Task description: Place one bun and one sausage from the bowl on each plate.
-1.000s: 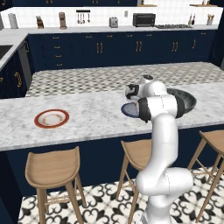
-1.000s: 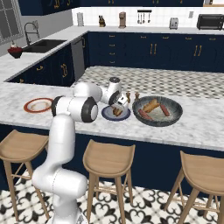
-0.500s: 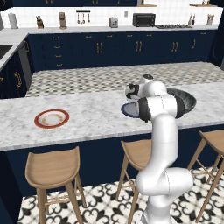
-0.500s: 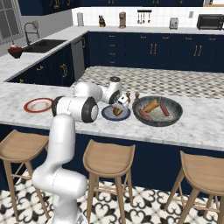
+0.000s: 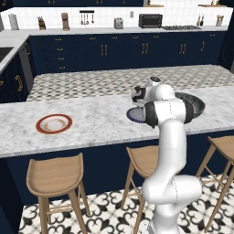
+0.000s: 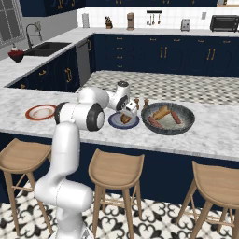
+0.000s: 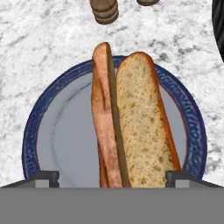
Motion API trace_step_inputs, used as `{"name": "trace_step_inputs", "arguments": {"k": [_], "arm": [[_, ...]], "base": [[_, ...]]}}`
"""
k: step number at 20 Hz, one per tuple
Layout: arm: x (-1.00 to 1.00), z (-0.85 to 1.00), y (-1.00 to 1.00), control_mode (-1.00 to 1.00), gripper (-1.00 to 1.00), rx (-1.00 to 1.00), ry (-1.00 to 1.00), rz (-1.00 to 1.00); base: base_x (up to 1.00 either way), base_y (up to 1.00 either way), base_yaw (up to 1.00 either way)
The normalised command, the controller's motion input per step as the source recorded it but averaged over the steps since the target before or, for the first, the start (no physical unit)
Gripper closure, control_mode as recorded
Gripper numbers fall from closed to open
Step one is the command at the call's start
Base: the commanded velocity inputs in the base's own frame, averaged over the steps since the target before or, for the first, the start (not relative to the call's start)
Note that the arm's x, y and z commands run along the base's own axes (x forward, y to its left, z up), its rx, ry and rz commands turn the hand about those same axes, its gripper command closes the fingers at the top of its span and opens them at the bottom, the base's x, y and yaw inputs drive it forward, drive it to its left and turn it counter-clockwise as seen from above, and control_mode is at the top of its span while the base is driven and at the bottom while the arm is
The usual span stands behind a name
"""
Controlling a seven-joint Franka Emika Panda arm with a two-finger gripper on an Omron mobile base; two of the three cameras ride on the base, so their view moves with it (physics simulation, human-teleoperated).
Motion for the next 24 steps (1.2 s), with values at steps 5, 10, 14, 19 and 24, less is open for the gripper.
{"name": "trace_step_inputs", "arguments": {"k": [5,10,14,19,24], "arm": [[-0.49,0.62,0.02,-1.00,-1.00,-0.04,-0.01,0.01],[-0.78,0.74,-0.17,-1.00,-1.00,-0.06,0.08,0.04],[-0.75,0.53,-0.60,-1.00,-1.00,-0.01,0.04,0.14],[-0.25,0.11,-0.83,-1.00,-1.00,0.00,0.00,0.29],[0.01,0.00,-0.72,-1.00,-1.00,0.00,0.01,0.34]], "base": [[0.00,0.00,0.00],[0.00,0.00,0.00],[0.00,0.00,0.00],[0.00,0.00,0.00],[0.00,0.00,0.00]]}}
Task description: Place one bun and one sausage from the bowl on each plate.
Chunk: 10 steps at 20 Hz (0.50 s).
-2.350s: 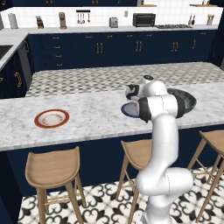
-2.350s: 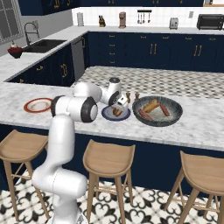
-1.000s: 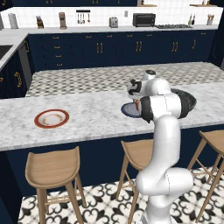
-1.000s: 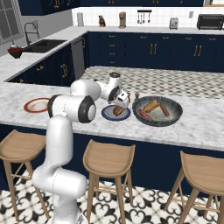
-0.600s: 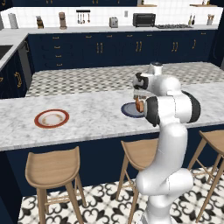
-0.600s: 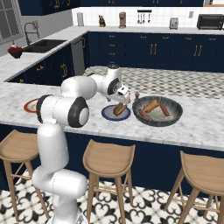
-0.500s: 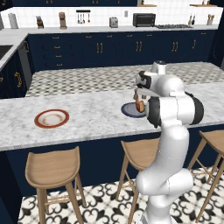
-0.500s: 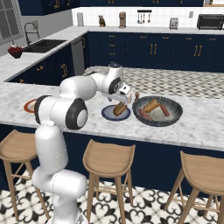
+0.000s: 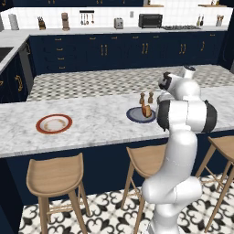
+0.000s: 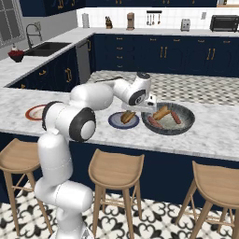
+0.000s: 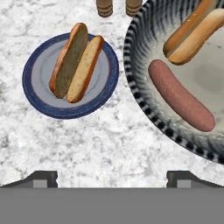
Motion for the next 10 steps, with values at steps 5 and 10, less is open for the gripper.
{"name": "trace_step_inputs", "arguments": {"k": [5,10], "arm": [[0.00,0.00,-0.14,-1.00,-1.00,0.00,0.10,0.17],[0.14,0.01,-0.08,-1.00,-1.00,0.00,0.06,0.12]], "base": [[0.00,0.00,0.00],[0.00,0.00,0.00]]}}
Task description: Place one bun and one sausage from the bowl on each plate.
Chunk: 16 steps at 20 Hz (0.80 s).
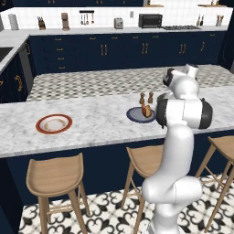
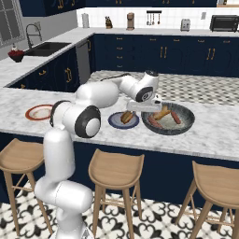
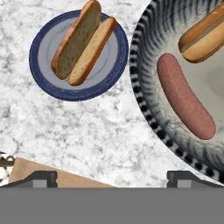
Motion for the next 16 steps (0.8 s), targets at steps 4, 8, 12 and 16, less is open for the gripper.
{"name": "trace_step_inputs", "arguments": {"k": [4,8,12,16], "arm": [[0.18,0.00,-0.25,-1.00,-1.00,0.00,0.01,0.14],[0.19,-0.08,-0.39,-1.00,-1.00,0.00,0.00,0.16],[0.03,-0.60,-0.20,-1.00,-1.00,0.00,0.00,0.15],[0.25,-0.39,-0.24,-1.00,-1.00,0.08,-0.02,0.13]], "base": [[0.00,0.00,0.00],[0.00,0.00,0.00],[0.00,0.00,0.00],[0.00,0.00,0.00]]}}
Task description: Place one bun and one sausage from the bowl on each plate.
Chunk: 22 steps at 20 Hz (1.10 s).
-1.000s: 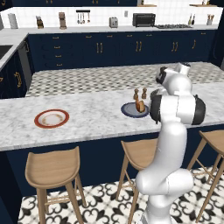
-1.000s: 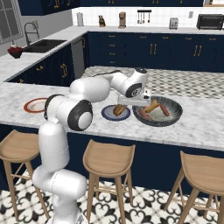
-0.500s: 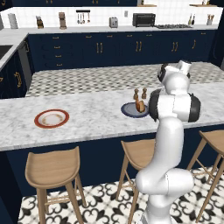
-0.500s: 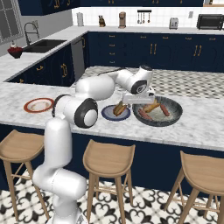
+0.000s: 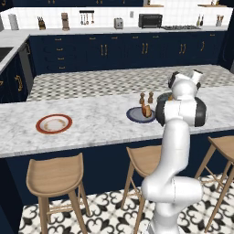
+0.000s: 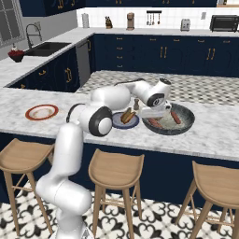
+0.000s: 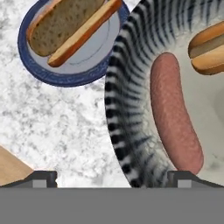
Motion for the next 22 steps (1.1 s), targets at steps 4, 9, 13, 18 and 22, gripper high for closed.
{"name": "trace_step_inputs", "arguments": {"k": [4,9,13,18,22], "arm": [[0.36,0.00,-0.31,-1.00,-1.00,0.13,0.00,0.12],[0.19,-0.15,-0.16,-1.00,-1.00,0.04,0.00,0.10],[0.02,-0.46,0.00,-1.00,-1.00,0.01,0.00,0.06],[0.10,-0.26,0.00,-1.00,-1.00,0.06,-0.01,0.03],[0.09,-0.16,0.00,-1.00,-1.00,0.03,0.00,0.03]], "base": [[0.00,0.00,0.00],[0.00,0.00,0.00],[0.00,0.00,0.00],[0.00,0.00,0.00],[0.00,0.00,0.00]]}}
